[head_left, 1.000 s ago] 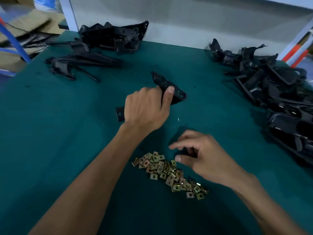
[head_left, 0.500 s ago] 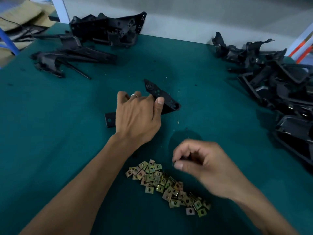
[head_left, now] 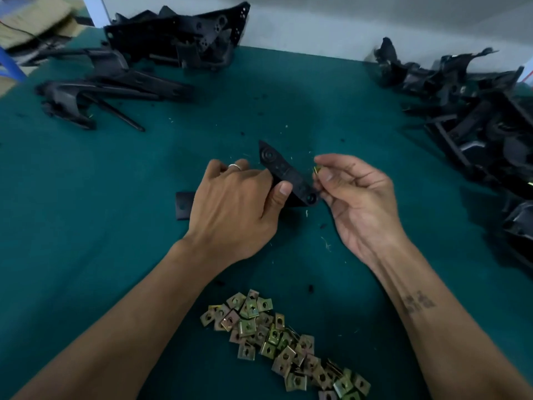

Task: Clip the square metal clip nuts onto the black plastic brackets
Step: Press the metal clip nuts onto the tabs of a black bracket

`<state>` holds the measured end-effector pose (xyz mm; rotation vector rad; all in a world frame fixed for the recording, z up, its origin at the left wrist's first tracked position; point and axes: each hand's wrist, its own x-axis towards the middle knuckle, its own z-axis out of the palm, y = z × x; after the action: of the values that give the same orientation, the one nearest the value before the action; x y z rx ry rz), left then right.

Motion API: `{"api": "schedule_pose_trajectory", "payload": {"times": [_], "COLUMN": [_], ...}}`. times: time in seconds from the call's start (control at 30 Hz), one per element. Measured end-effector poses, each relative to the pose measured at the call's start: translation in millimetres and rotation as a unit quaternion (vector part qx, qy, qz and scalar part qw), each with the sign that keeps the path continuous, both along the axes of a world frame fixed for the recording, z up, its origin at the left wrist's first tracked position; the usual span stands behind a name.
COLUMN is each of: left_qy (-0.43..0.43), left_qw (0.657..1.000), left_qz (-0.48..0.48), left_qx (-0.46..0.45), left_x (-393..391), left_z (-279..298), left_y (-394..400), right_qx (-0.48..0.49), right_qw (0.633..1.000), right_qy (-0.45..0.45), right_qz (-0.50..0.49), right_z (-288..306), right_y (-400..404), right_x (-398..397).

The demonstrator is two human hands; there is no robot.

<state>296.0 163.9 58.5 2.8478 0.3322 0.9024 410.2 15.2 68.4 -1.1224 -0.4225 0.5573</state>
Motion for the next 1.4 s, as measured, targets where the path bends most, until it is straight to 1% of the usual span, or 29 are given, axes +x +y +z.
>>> {"api": "schedule_pose_trajectory", "payload": {"times": [0.1,0.2,0.4,0.7,0.9,0.97,1.13,1.27,1.4], "left_qy": [-0.006,-0.019,-0.022,-0.019,-0.018,-0.015,-0.005,-0.013,-0.027], "left_qw": [1.000,1.000,0.999,0.999,0.999,0.999,1.000,0.999,0.999], "left_qz": [-0.004,-0.012,-0.018,-0.019,-0.015,-0.012,-0.003,0.012,0.014], "left_qx": [0.004,0.013,0.026,0.026,0.028,0.026,0.029,0.031,0.026], "left_x": [0.3,0.3,-0.2,-0.2,-0.4,-1.0,-2.0,-3.1,-2.6], "left_z": [0.1,-0.4,-0.9,-0.4,0.1,0.3,1.4,0.8,2.0], "left_y": [-0.1,0.3,1.3,0.5,-0.5,-0.8,-1.2,-1.2,-1.4], "right_qx": [-0.026,-0.057,-0.080,-0.049,-0.054,-0.059,-0.079,-0.077,-0.027], "right_qw": [1.000,0.998,0.995,0.997,0.997,0.995,0.992,0.993,0.996], "right_qy": [0.004,-0.019,-0.053,-0.054,-0.052,-0.065,-0.089,-0.074,-0.022], "right_qz": [0.002,0.010,0.018,0.030,-0.021,-0.036,-0.033,-0.043,-0.078], "right_z": [1.7,1.7,1.8,0.6,0.5,0.3,0.4,0.9,0.4], "right_y": [1.8,3.0,-5.7,-7.5,-2.3,-1.4,-1.4,0.2,2.4], "right_x": [2.9,1.7,7.1,5.1,-3.7,-5.9,-9.7,-13.4,-17.6]}}
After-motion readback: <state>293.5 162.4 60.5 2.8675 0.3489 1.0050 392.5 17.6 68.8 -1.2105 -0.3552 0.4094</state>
